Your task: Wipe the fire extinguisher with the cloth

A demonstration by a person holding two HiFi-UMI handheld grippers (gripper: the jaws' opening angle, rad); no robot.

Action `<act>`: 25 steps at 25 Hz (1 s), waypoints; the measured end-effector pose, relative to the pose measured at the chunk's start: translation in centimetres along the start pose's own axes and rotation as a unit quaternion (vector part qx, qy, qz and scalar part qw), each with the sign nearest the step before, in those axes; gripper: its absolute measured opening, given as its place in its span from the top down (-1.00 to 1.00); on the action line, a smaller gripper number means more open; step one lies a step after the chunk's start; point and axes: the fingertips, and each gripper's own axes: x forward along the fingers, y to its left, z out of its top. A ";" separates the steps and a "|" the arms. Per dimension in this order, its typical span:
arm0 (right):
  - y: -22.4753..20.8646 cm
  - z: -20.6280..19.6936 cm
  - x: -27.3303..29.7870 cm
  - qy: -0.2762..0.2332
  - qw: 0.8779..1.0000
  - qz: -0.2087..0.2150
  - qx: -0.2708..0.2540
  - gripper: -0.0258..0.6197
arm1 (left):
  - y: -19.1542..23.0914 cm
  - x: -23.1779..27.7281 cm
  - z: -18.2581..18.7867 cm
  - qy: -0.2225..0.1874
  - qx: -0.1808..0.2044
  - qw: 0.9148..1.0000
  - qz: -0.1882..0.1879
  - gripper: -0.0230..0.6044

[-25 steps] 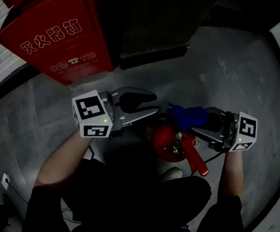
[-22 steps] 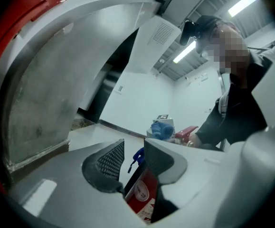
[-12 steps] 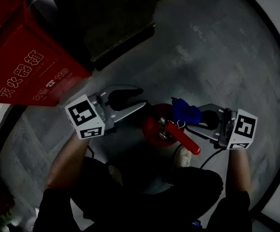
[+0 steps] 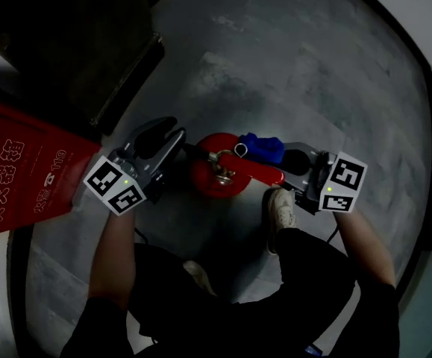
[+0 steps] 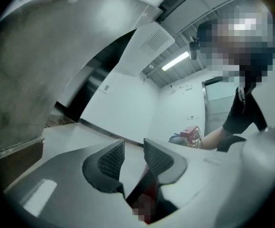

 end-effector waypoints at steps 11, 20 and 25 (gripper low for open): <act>-0.4 -3.2 -1.1 0.105 0.978 -0.103 -0.148 0.70 | -2.4 0.0 0.8 0.014 0.047 0.995 0.091 0.58; 2.3 -3.5 -1.3 0.159 0.945 -0.118 -0.260 0.70 | -3.1 1.0 2.2 -0.004 0.091 0.985 0.143 0.65; 3.4 -4.0 -1.3 0.180 0.936 -0.157 -0.258 0.70 | -2.5 1.2 2.5 -0.024 0.093 0.985 0.141 0.65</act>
